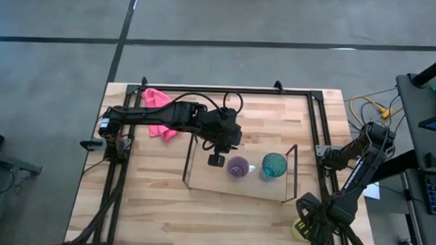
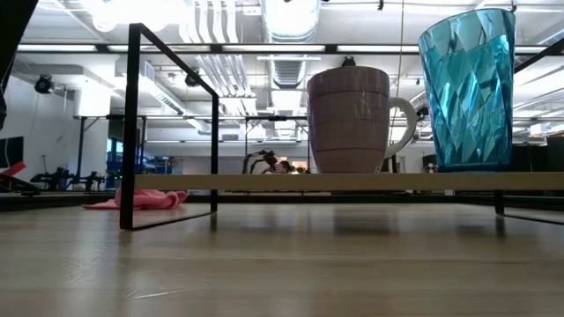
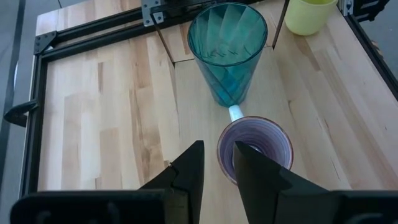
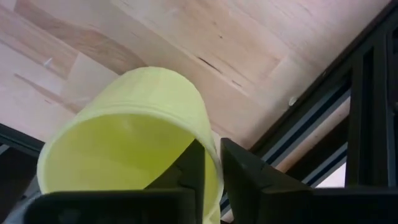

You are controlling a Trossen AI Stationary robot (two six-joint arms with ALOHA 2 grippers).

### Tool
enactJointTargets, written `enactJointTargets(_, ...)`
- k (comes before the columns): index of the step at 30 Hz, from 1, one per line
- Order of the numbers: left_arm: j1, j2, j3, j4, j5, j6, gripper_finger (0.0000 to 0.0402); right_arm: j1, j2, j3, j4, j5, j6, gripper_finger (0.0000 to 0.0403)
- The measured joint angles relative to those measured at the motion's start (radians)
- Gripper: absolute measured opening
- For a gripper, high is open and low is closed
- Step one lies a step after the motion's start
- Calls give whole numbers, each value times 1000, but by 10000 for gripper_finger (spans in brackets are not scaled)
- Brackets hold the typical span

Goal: Stack small to large cups/mugs on shelf
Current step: Put yellow mug on the shelf

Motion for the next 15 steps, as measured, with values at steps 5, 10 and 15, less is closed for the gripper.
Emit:
enactJointTargets(5, 0, 0, 0, 0, 0, 0, 73, 0, -2, 8, 2, 1, 0, 12)
enactJointTargets(10, 0, 0, 0, 0, 0, 0, 73, -5, -4, 46, -1, 0, -1, 10)
enactJointTargets(15, 0, -8, 2, -12, 0, 1, 73, -28, -15, 117, -5, 4, -24, 10)
